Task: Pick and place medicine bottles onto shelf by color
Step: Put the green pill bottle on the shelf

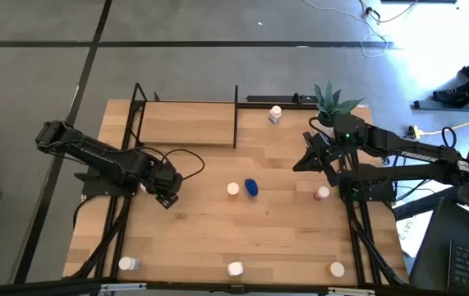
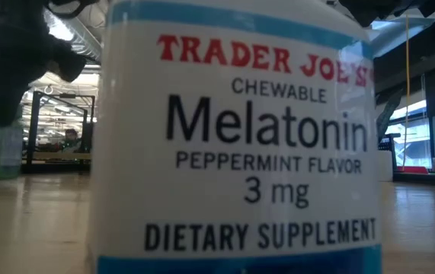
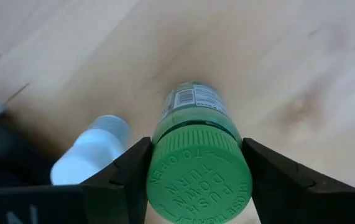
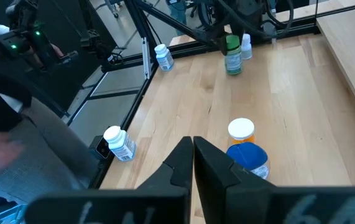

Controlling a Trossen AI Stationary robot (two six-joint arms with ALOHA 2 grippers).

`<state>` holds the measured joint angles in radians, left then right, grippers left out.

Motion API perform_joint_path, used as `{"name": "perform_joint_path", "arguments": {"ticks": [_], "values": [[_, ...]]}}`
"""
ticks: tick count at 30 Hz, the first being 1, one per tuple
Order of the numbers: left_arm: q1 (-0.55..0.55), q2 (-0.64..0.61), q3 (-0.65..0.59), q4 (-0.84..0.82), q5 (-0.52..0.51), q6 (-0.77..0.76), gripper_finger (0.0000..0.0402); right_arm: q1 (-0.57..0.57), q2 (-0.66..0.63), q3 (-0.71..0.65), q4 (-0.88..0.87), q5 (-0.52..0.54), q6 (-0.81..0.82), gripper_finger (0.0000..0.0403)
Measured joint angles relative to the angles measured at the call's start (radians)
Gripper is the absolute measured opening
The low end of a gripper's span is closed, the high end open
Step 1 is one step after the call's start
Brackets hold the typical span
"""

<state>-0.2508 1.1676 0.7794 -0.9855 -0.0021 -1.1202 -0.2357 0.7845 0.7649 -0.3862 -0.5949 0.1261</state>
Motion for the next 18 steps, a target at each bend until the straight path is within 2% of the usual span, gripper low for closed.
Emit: {"name": "perform_joint_path", "arguments": {"ticks": [8, 18], "values": [[0.032, 0.0, 0.142, -0.032, -0.003, -0.005, 0.0201, 0.0, 0.0, 0.0, 0.0, 0.0, 0.0, 0.0017], [0.2, -0.001, 0.395, -0.233, -0.034, 0.09, 0.0201, 0.0, 0.0, 0.0, 0.0, 0.0, -0.004, 0.0017]]}}
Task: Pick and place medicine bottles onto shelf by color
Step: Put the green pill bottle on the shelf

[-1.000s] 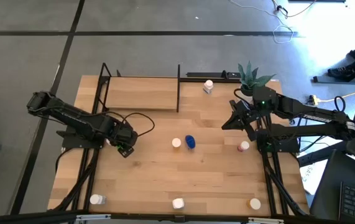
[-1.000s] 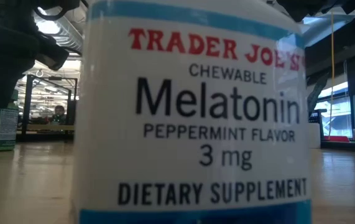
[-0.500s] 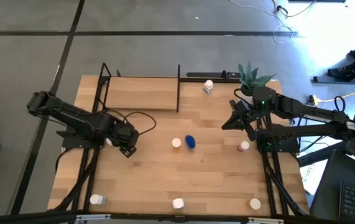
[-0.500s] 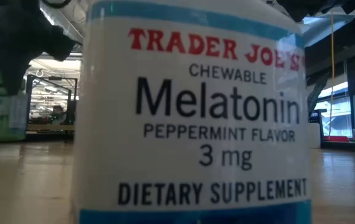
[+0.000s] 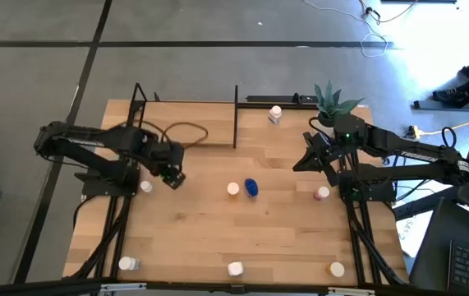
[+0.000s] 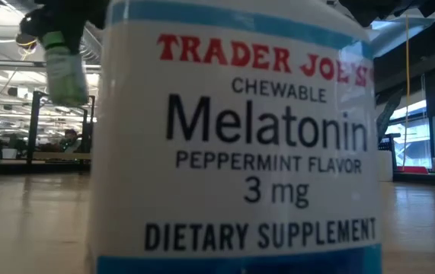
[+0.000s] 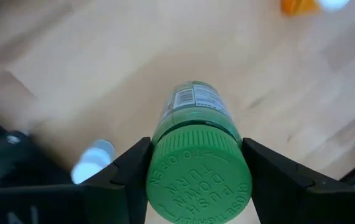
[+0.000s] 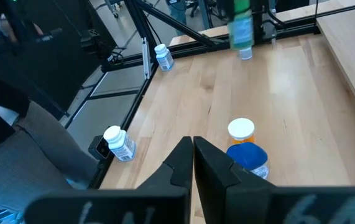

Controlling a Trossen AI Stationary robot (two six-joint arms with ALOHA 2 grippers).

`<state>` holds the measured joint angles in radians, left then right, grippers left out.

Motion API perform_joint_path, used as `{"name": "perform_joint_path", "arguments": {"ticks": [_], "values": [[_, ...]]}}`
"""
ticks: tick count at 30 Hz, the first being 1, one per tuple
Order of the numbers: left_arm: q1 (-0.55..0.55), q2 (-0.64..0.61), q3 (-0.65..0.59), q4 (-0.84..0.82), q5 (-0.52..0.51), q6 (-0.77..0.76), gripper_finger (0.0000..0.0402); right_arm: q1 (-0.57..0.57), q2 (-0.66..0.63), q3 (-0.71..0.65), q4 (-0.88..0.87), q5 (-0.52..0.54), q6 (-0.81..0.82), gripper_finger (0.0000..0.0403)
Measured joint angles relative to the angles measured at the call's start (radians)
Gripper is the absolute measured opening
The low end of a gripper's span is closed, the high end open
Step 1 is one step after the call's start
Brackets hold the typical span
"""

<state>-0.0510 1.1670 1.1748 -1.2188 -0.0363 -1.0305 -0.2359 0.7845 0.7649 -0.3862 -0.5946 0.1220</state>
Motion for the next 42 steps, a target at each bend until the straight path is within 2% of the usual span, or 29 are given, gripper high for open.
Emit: {"name": "perform_joint_path", "arguments": {"ticks": [6, 12, 18, 23, 27, 35, 38, 42], "values": [[0.147, 0.01, 0.123, -0.091, -0.007, 0.102, 0.0201, 0.0, 0.0, 0.0, 0.0, 0.002, -0.126, 0.0017], [0.295, 0.053, 0.247, -0.129, -0.047, 0.263, 0.0201, 0.0, 0.0, 0.0, 0.0, 0.002, -0.128, 0.0017], [0.451, 0.151, 0.392, -0.205, -0.051, 0.409, 0.0201, 0.0, 0.0, 0.0, 0.004, 0.014, -0.162, 0.0017], [0.58, 0.26, 0.512, -0.292, -0.048, 0.542, 0.0201, 0.0, 0.0, 0.0, 0.01, 0.127, -0.237, 0.0017], [0.669, 0.343, 0.583, -0.31, -0.049, 0.615, 0.0201, 0.0, 0.0, 0.0, 0.044, 0.277, -0.243, 0.0017], [0.807, 0.441, 0.607, -0.32, 0.006, 0.649, 0.0201, 0.0, 0.0, 0.0, 0.092, 0.608, -0.26, 0.0017], [0.848, 0.466, 0.607, -0.319, 0.008, 0.65, 0.0201, 0.0, 0.0, 0.0, 0.092, 0.675, -0.284, 0.0017], [0.899, 0.492, 0.607, -0.319, 0.007, 0.656, 0.0201, 0.0, 0.0, 0.0, 0.092, 0.691, -0.288, 0.0017]]}}
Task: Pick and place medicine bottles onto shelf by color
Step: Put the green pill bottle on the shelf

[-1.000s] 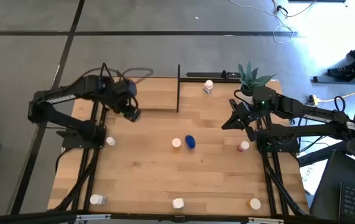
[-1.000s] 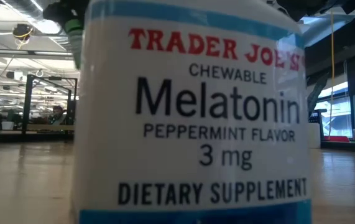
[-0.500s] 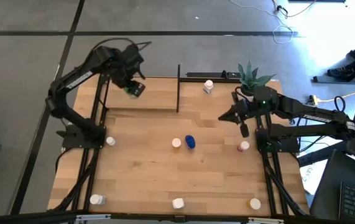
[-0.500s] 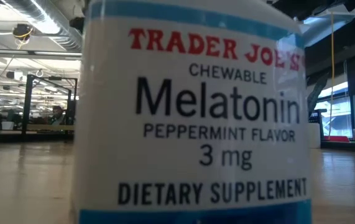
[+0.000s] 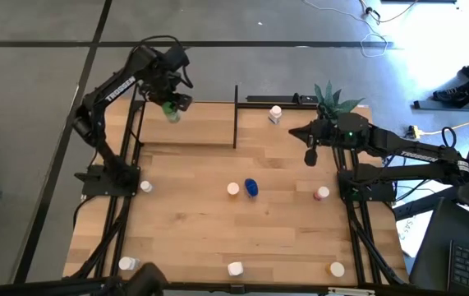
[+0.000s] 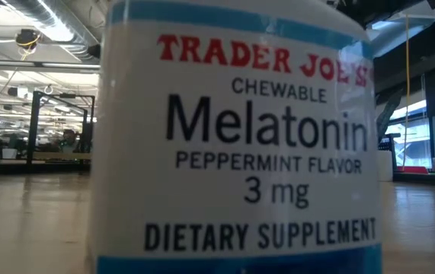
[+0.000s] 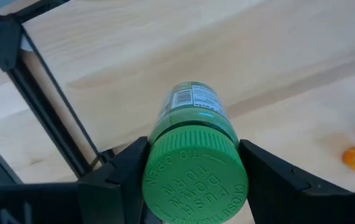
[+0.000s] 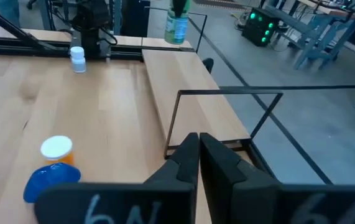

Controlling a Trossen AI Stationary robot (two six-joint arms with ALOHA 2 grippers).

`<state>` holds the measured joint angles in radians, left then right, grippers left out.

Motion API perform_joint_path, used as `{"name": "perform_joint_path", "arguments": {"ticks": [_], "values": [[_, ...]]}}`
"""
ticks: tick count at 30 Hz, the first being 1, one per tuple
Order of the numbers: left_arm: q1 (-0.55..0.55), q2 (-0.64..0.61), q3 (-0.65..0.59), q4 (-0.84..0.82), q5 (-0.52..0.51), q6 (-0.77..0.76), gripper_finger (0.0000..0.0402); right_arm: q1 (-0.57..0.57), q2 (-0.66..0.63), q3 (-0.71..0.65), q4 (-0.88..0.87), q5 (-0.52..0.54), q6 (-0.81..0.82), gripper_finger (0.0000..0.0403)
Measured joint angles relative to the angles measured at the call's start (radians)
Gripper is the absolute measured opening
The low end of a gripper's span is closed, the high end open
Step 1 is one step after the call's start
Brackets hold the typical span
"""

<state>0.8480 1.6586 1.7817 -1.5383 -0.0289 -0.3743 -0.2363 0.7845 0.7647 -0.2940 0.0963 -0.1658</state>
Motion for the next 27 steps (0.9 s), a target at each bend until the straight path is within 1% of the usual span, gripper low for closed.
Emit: {"name": "perform_joint_path", "arguments": {"ticks": [9, 15, 17, 20, 27], "values": [[0.088, 0.061, 0.0, 0.01, -0.014, 0.139, 0.0201, 0.0, 0.0, 0.0, 0.003, 0.0, 0.001, 0.0017], [0.123, 0.105, 0.0, 0.071, -0.021, 0.176, 0.0201, 0.0, 0.0, 0.0, 0.005, 0.0, 0.0, 0.0017], [0.13, 0.121, 0.0, 0.072, -0.05, 0.177, 0.0201, 0.0, 0.0, 0.0, 0.005, 0.0, 0.0, 0.0017], [0.134, 0.144, 0.0, 0.058, -0.12, 0.177, 0.0201, 0.0, 0.0, 0.0, 0.005, 0.0, 0.0, 0.0017], [0.138, 0.192, 0.0, 0.075, -0.182, 0.226, 0.0201, 0.0, 0.0, 0.0, 0.005, 0.0, 0.0, 0.0017]]}}
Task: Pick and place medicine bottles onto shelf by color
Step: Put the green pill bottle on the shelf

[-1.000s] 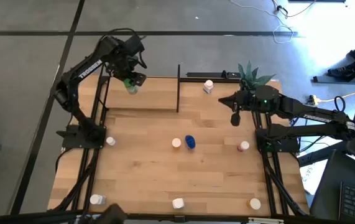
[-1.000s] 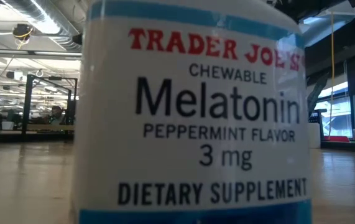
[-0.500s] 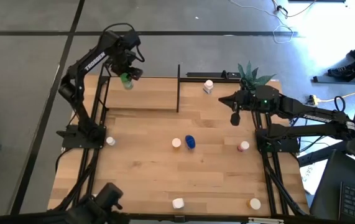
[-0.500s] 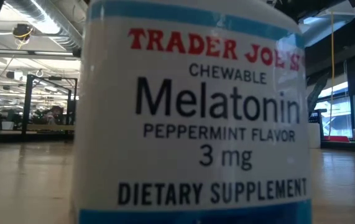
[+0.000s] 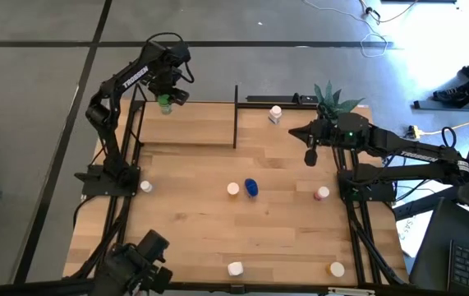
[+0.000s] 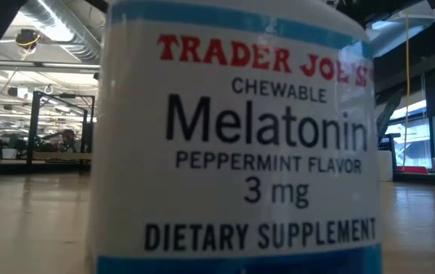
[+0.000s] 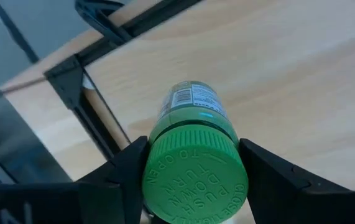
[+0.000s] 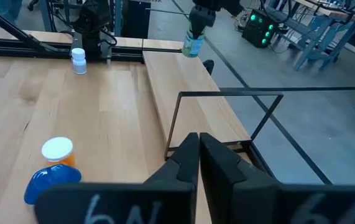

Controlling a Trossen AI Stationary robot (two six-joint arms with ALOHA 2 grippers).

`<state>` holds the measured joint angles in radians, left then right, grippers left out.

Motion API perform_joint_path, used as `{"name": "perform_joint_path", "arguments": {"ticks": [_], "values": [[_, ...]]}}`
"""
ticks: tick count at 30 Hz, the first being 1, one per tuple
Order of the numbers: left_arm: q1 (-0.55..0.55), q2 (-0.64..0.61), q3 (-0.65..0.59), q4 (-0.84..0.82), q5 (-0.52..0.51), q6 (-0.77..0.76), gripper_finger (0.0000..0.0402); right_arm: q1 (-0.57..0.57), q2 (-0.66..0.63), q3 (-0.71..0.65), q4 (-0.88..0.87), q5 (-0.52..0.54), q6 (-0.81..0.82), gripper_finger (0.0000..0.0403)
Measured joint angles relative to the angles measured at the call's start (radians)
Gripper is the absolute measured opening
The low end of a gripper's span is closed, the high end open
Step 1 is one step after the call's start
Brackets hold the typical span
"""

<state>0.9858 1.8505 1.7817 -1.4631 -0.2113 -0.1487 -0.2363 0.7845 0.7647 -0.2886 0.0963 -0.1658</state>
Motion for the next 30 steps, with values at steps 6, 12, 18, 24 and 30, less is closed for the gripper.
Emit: {"name": "perform_joint_path", "arguments": {"ticks": [6, 12, 18, 24, 30], "values": [[0.029, 0.029, 0.0, 0.012, -0.017, 0.003, 0.0201, 0.0, 0.0, 0.0, 0.0, 0.0, 0.0, 0.0017], [0.069, 0.029, -0.029, 0.066, 0.013, -0.019, 0.0201, 0.0, 0.0, 0.0, 0.0, 0.0, 0.0, 0.0017], [0.083, 0.03, -0.078, 0.149, 0.025, -0.032, 0.0201, 0.0, 0.0, 0.0, 0.0, 0.0, 0.003, 0.0017], [0.083, 0.03, -0.093, 0.188, 0.045, -0.031, 0.0201, 0.0, 0.0, 0.0, 0.0, 0.0, 0.003, 0.0017], [0.083, 0.03, -0.146, 0.183, 0.045, 0.032, 0.0201, 0.0, 0.0, 0.0, 0.0, 0.0, 0.003, 0.0017]]}}
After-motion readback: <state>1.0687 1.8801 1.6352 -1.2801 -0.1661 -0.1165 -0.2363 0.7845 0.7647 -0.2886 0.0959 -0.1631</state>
